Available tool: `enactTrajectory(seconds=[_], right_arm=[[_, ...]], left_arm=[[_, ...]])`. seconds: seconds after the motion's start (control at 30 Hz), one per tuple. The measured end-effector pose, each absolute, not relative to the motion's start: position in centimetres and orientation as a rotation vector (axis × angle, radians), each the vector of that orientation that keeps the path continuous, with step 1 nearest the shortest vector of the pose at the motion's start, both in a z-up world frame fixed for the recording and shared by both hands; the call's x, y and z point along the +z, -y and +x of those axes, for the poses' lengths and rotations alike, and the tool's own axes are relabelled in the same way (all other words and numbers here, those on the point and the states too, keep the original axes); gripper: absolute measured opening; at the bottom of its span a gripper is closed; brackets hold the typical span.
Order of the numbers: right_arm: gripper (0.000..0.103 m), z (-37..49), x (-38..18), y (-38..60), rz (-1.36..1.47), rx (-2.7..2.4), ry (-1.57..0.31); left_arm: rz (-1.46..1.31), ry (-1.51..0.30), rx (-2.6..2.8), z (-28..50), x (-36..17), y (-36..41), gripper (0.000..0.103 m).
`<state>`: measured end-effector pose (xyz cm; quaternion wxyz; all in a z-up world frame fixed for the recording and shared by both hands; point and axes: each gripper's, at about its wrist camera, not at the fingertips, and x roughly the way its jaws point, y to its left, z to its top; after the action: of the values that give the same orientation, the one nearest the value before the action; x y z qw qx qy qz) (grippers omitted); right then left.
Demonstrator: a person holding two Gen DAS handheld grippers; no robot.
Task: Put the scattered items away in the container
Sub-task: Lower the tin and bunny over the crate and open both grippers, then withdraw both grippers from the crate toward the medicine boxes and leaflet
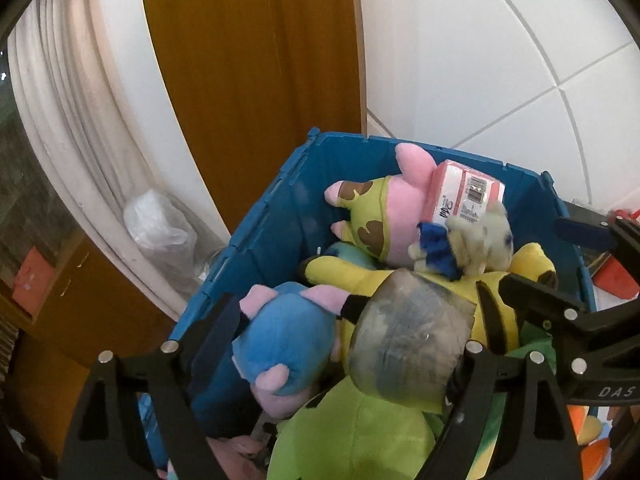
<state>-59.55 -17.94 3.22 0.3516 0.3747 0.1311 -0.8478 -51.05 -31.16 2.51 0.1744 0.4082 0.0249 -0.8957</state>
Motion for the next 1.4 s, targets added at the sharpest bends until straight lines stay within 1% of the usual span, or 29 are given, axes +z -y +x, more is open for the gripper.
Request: enactTrajectory(seconds=[0.1, 0.13, 0.3, 0.4, 0.6, 0.87, 0.97, 1.2, 1.33, 1.4], right_arm=[[0.101, -58.7, 3.5, 17.2, 0.958, -2.193, -0.333], [0.102, -58.5, 3.6, 17.0, 0.952, -2.192, -0.33], [0.103, -56.5, 4.5, 15.3, 0.927, -2.207, -0.333], [0.103, -55.0, 4.9, 14.2, 0.911, -2.218, -0.342], [0.103, -51.8, 5.2, 11.5, 0.878, -2.228, -0.348], [0.103, -46.6, 4.9, 5.9, 0.822, -2.205, -0.316], [0.103, -44.6, 4.3, 2.6, 0.815, -2.206, -0.268], [0.103, -39.1, 0.6, -6.4, 0.802, -2.308, -0.142], [0.103, -36.8, -2.4, -10.8, 0.831, -2.346, -0.149], [0.103, -36.2, -4.1, -13.5, 0.883, -2.358, -0.123]], left_arm=[[1.159, -0.082, -2.543, -50.3, 2.9, 31.0, 0.084], [1.159, -0.087, -2.545, -49.9, 3.0, 30.9, 0.084], [1.108, -0.136, -2.599, -47.0, 5.0, 30.2, 0.084], [1.078, -0.168, -2.627, -45.2, 6.1, 29.6, 0.089], [1.033, -0.069, -2.608, -41.1, 6.5, 26.1, 0.089], [0.977, -0.071, -2.554, -35.0, 5.7, 20.5, 0.089], [0.936, -0.063, -2.541, -32.9, 5.0, 17.5, 0.089], [0.901, -0.154, -2.573, -28.2, 1.8, 9.7, 0.089], [0.927, -0.125, -2.598, -27.0, 0.1, 5.2, 0.089], [0.949, -0.112, -2.623, -26.7, -0.6, 3.2, 0.089]])
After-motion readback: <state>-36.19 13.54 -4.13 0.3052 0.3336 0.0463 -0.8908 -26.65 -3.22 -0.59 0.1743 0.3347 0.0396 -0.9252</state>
